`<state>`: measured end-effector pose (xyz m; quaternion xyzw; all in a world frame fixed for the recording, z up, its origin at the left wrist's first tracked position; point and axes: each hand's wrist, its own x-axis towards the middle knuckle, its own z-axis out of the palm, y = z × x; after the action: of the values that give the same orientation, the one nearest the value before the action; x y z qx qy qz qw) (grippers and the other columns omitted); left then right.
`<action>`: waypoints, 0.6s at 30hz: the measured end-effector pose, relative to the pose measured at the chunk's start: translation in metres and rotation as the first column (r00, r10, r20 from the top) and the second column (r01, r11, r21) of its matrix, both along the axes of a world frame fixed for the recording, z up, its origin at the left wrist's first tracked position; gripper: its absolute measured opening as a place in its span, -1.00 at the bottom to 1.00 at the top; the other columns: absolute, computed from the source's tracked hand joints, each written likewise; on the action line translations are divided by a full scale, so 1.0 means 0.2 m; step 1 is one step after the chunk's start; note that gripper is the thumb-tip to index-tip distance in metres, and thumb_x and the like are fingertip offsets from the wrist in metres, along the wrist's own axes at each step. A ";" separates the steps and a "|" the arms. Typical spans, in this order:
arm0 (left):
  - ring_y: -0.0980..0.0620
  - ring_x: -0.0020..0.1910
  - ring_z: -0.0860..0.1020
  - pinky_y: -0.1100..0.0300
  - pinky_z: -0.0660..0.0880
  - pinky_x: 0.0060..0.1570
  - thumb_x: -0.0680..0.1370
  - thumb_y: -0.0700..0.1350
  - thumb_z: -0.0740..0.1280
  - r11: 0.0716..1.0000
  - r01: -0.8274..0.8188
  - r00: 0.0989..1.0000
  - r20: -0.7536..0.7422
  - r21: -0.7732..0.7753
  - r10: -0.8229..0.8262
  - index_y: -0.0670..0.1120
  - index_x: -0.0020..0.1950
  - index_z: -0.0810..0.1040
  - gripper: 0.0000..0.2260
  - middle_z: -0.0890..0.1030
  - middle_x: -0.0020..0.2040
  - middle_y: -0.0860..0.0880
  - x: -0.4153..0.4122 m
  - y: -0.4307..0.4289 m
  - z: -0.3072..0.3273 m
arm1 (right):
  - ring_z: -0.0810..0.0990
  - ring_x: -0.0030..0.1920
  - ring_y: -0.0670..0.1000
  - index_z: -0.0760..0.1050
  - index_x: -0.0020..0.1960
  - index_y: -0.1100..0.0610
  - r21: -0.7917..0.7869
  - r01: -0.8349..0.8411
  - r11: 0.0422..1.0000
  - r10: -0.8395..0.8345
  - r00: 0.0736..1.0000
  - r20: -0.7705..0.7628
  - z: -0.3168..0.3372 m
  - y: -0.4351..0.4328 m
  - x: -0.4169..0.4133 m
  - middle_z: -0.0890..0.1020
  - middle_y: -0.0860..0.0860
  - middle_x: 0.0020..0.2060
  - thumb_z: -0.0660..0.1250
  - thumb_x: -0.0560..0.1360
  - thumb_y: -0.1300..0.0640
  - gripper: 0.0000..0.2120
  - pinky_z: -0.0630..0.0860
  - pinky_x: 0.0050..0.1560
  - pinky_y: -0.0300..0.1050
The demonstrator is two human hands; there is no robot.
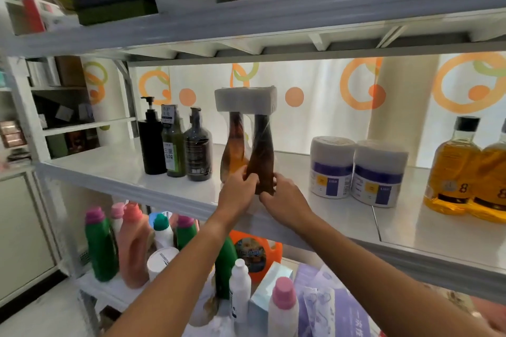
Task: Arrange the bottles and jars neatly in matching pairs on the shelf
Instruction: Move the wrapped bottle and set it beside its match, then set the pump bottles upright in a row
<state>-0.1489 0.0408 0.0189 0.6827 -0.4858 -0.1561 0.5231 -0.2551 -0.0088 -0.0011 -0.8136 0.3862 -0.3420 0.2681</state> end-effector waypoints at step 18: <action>0.00 0.01 0.58 0.18 0.51 -0.03 0.56 -0.21 0.19 0.975 0.214 0.976 -0.022 -0.066 -0.216 0.02 0.11 0.48 -0.80 0.63 -0.04 -0.03 0.01 -0.19 -0.03 | 0.59 -0.17 -0.04 0.43 0.13 0.06 -0.085 0.127 0.988 -0.130 0.991 -0.030 -0.02 -0.15 -0.01 0.60 0.01 -0.12 0.31 0.48 0.01 -0.73 0.59 -0.14 -0.12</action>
<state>-0.1463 0.0031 0.0120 0.6067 -0.5538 -0.2061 0.5317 -0.2561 -0.0382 -0.0054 -0.8033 0.4282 -0.3597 0.2048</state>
